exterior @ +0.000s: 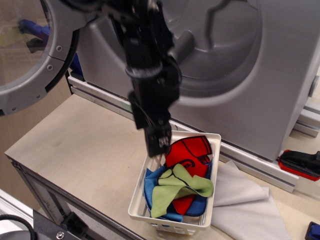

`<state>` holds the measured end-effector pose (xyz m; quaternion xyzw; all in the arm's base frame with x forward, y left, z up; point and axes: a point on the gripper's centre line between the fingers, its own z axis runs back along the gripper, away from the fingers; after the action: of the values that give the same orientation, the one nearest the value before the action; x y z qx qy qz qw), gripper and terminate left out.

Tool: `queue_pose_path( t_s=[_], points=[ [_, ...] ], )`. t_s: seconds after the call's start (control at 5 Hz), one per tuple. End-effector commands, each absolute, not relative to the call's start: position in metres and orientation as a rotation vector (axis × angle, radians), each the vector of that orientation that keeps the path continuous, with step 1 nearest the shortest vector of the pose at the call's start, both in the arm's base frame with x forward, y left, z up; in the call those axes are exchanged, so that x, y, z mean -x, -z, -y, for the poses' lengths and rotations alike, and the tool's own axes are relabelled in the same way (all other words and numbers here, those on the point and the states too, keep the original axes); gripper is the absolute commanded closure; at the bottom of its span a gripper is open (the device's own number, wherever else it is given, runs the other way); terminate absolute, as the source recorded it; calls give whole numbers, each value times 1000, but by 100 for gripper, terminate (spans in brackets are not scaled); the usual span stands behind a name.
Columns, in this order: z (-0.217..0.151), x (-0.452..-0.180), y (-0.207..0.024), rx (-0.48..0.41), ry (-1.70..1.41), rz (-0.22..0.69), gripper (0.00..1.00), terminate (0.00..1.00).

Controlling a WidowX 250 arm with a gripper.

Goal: Put clothes in laundry machine

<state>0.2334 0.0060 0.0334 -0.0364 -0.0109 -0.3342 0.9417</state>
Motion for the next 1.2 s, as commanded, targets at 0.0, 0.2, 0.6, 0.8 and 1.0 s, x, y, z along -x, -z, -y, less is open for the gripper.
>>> queue_pose_path(
  t_s=[0.0, 0.2, 0.6, 0.8, 1.0],
  points=[
    [14, -221, -29, 184, 727, 105, 0, 0],
    [28, -219, -12, 174, 730, 118, 0, 0],
    [48, -221, 25, 126, 747, 168, 0, 0],
    [54, -220, 45, 98, 733, 162, 0, 0],
    [58, -225, 58, 84, 706, 139, 0, 0]
  ],
)
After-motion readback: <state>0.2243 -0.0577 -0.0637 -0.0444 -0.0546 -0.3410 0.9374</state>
